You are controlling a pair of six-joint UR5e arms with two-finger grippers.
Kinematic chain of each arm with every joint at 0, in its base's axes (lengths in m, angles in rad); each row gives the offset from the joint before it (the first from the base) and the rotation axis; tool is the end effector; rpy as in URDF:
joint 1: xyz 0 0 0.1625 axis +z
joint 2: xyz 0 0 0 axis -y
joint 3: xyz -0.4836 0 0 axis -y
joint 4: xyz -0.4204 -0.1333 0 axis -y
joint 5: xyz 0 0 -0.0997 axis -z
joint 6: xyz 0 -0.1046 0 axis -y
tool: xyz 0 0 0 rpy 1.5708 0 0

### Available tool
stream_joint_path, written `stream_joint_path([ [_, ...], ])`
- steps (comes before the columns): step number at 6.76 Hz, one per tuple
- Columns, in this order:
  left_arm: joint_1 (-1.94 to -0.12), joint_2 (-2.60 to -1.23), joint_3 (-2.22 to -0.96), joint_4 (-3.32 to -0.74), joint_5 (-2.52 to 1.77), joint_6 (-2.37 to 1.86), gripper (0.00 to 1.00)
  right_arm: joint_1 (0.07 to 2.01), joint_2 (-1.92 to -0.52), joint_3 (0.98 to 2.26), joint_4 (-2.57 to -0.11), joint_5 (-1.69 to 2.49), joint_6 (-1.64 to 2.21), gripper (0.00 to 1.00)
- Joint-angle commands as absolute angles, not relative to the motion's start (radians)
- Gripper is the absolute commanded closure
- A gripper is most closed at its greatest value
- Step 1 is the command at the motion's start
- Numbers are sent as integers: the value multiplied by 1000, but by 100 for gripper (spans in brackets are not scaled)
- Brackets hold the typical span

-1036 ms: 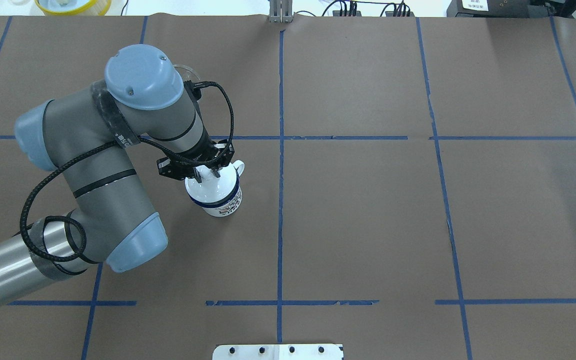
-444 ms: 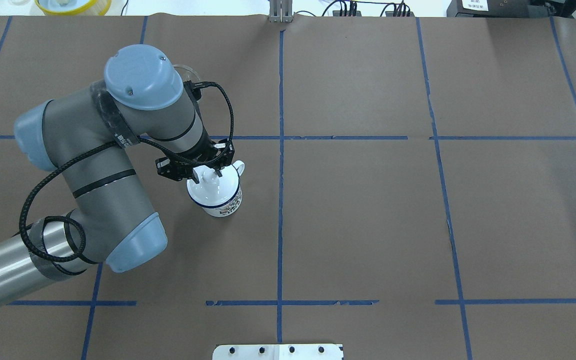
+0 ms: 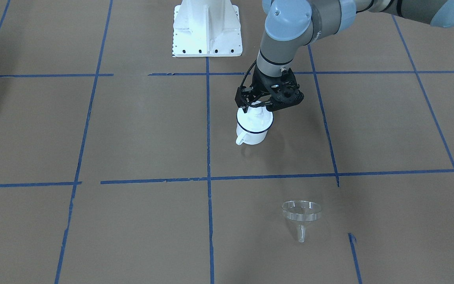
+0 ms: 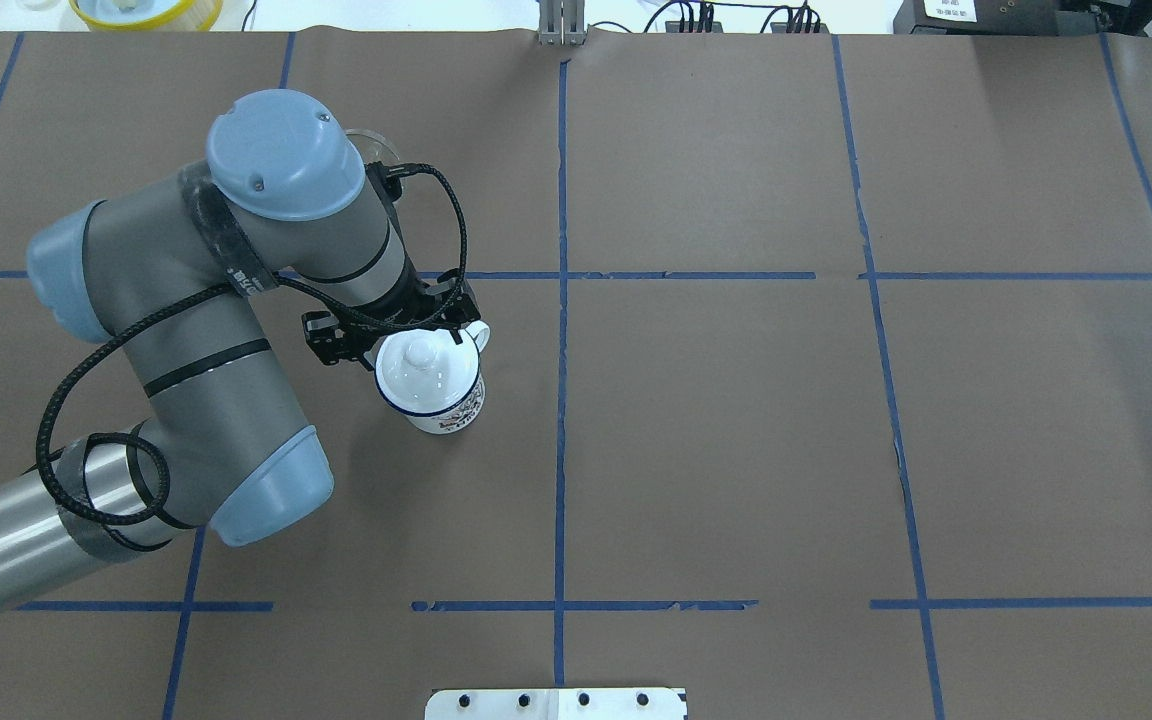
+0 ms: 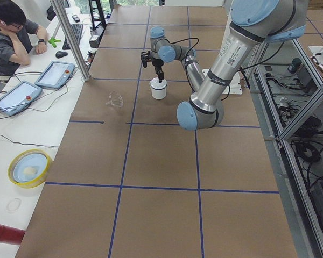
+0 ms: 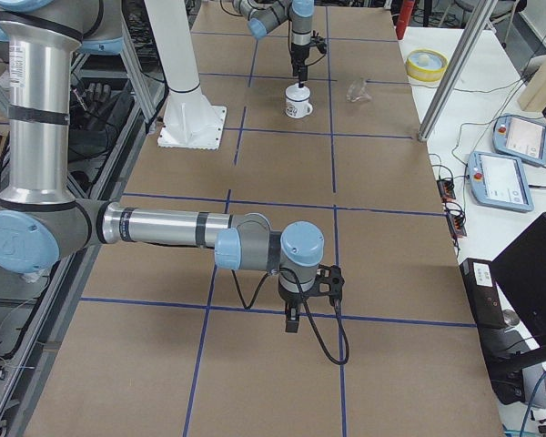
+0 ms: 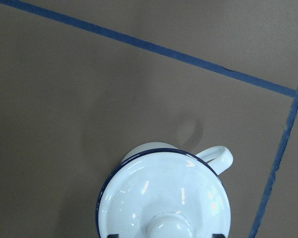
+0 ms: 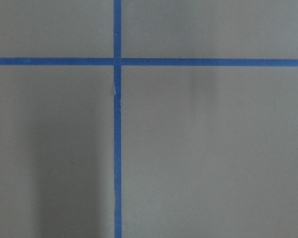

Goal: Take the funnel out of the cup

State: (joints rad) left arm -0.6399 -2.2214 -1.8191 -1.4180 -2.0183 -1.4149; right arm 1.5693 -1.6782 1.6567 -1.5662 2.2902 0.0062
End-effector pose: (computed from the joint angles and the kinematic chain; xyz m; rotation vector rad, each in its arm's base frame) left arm 0.5024 -0.4837 0.2199 -0.1092 0.8434 -0.2877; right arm 0.0637 -0.4669 0.7327 -0.0189 -0.7193 0.0106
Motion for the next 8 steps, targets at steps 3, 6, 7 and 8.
stream_joint_path([
  [3, -760, -2169, -1942, -1413, -2019, -1278, 0, 1569, -1678, 1657, -1566, 2290, 6, 0],
  [6, -996, -2030, -1967, -1417, -2039, -815, 0, 1569, -1678, 1657, -1566, 2290, 6, 0],
  [7, -1102, -1966, -1962, -1420, -2083, -676, 0, 1569, -1678, 1657, -1566, 2290, 6, 0],
  [8, -1232, -1904, -1929, -1422, -2179, -476, 0, 1569, -1678, 1657, -1566, 2290, 6, 0],
])
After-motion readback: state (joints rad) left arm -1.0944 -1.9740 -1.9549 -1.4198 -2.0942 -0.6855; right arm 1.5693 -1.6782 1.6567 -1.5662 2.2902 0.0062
